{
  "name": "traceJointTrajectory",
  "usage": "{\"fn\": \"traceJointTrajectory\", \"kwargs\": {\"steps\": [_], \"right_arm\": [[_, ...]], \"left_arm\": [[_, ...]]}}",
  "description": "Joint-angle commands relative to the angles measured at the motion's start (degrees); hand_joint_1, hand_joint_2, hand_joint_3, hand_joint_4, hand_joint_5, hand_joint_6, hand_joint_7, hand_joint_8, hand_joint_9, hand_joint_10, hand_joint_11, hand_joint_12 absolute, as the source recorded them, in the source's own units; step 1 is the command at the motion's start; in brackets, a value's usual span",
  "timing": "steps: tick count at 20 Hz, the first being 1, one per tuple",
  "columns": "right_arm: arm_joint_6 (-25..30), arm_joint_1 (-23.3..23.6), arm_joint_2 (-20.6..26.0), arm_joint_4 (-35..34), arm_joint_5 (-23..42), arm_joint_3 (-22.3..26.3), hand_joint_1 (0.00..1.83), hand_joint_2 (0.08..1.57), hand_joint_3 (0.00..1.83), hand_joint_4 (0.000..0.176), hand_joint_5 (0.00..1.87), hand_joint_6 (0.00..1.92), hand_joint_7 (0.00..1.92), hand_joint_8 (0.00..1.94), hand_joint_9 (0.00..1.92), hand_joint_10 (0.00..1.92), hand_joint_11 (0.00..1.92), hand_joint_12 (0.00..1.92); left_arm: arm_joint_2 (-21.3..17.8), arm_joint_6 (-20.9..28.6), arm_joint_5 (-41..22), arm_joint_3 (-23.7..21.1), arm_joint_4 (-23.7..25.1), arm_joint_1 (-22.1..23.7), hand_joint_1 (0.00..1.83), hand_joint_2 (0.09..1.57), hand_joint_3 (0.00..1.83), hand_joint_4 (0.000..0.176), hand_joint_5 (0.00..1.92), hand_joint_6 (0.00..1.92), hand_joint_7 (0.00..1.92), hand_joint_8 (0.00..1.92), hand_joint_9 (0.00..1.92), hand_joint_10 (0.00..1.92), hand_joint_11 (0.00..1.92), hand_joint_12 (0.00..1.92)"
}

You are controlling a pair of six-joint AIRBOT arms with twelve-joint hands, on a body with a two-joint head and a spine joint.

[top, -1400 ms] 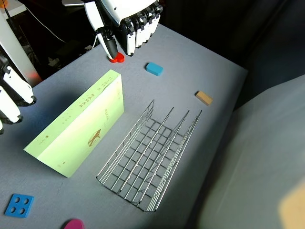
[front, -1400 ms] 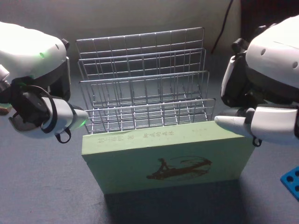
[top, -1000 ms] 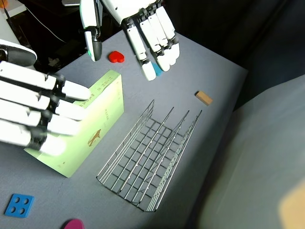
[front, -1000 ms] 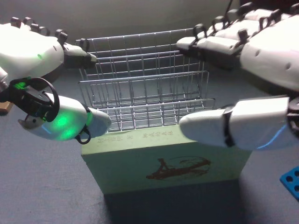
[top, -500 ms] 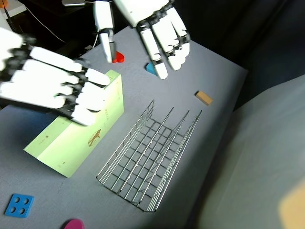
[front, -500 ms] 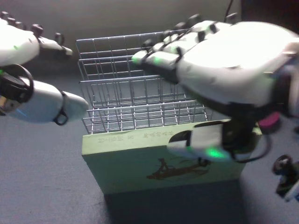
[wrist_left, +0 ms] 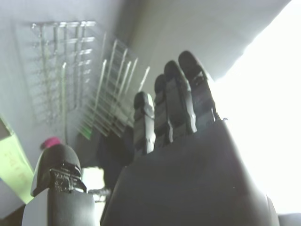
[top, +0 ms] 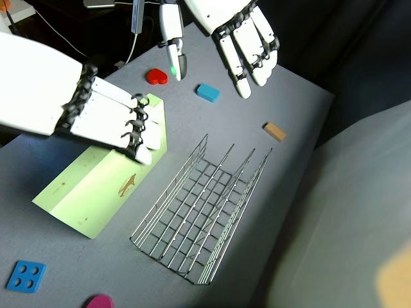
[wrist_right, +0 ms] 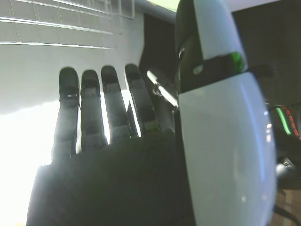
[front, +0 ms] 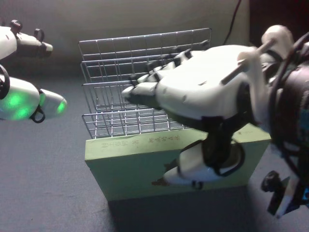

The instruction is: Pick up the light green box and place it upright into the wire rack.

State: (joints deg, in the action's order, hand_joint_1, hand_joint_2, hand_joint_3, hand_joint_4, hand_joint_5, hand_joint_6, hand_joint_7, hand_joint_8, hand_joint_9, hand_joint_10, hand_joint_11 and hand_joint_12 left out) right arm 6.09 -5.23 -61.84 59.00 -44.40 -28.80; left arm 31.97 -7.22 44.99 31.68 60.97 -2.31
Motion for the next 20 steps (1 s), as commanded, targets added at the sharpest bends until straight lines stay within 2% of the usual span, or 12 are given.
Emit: {"fn": "traceJointTrajectory", "kwargs": {"steps": [1,5,8,15,20], "right_arm": [[-0.16,0.67,-0.18,3.27,1.36,-0.40,0.83,0.99,0.00,0.019,0.16,0.01,0.15,0.01,0.13,0.01,0.00,0.60],[-0.45,0.32,-2.99,1.39,-0.23,-2.41,0.84,0.99,0.00,0.017,0.18,0.01,0.17,0.00,0.14,0.01,0.00,0.66],[-0.50,0.04,-5.15,0.44,-0.55,-4.22,0.84,0.98,0.00,0.008,0.18,0.01,0.17,0.00,0.14,0.00,0.00,0.65],[-1.06,-1.54,-8.36,-2.23,-0.79,-8.59,0.85,0.99,0.00,0.010,0.15,0.00,0.17,0.00,0.14,0.00,0.00,0.64],[-1.03,-2.31,-9.40,-2.23,-0.29,-9.82,0.83,1.00,0.00,0.011,0.12,0.00,0.13,0.00,0.12,0.00,0.00,0.59]], "left_arm": [[-0.39,-0.08,-2.03,0.34,4.23,0.47,0.18,1.10,0.00,0.116,0.18,0.00,0.15,0.00,0.19,0.00,0.00,0.54],[-1.74,-0.08,-2.91,0.83,4.23,0.26,0.21,1.08,0.00,0.101,0.21,0.00,0.16,0.00,0.21,0.00,0.00,0.58],[-2.35,-0.71,-3.53,1.09,4.23,0.79,0.22,1.08,0.00,0.101,0.22,0.00,0.16,0.00,0.21,0.00,0.00,0.61],[-2.37,-1.86,-3.61,0.87,3.03,1.05,0.22,1.08,0.00,0.101,0.21,0.00,0.17,0.00,0.22,0.00,0.00,0.57],[-2.36,-2.54,-3.96,0.36,2.94,1.06,0.22,1.08,0.00,0.102,0.21,0.00,0.18,0.00,0.23,0.00,0.00,0.66]]}}
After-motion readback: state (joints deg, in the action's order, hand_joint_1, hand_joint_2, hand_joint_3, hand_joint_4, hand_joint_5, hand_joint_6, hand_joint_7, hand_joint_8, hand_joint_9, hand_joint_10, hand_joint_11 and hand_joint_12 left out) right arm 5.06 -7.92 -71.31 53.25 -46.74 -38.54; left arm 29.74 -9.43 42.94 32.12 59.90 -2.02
